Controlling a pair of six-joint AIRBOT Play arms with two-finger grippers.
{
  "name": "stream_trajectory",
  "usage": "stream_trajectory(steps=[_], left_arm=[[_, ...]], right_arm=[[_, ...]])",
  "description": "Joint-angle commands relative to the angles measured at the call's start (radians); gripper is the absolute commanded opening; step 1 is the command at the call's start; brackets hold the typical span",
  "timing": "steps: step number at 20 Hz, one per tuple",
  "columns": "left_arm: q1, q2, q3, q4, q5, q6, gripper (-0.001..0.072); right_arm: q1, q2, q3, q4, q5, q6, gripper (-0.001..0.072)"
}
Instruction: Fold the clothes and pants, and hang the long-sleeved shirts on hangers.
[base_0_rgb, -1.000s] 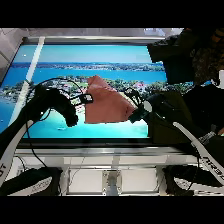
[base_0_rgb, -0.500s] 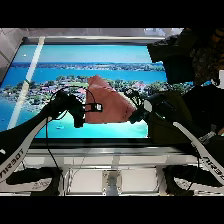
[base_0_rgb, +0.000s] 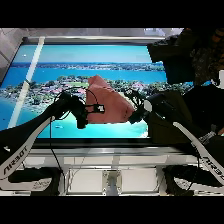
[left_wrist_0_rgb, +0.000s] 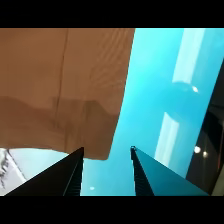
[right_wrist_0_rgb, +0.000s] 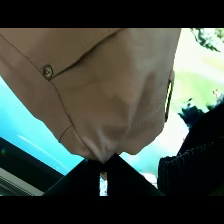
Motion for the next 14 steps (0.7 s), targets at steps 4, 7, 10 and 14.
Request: stream_trajectory(steps=[4,7,10,14], left_arm=[[-0.016,-0.026,0.000,-0.021,-0.050,0.001,0.0351],[-0.016,-0.061,-0.001,0.039,-0.051,0.000,0.0342],[-0.016,-0.066,-0.001,0.112,-0.050,-0.031,0.0020],[-0.015,-0.058,0.000,0.258,-0.050,-0.168,0.0018]], right_arm=[[0.000,0.001,0.001,0.006,0.001,0.002,0.0027],[0.000,0.001,0.001,0.006,0.005,0.002,0.0027],[0.000,0.001,0.001,0.006,0.005,0.002,0.0027],[0.000,0.001,0.001,0.006,0.005,0.002,0.0027]])
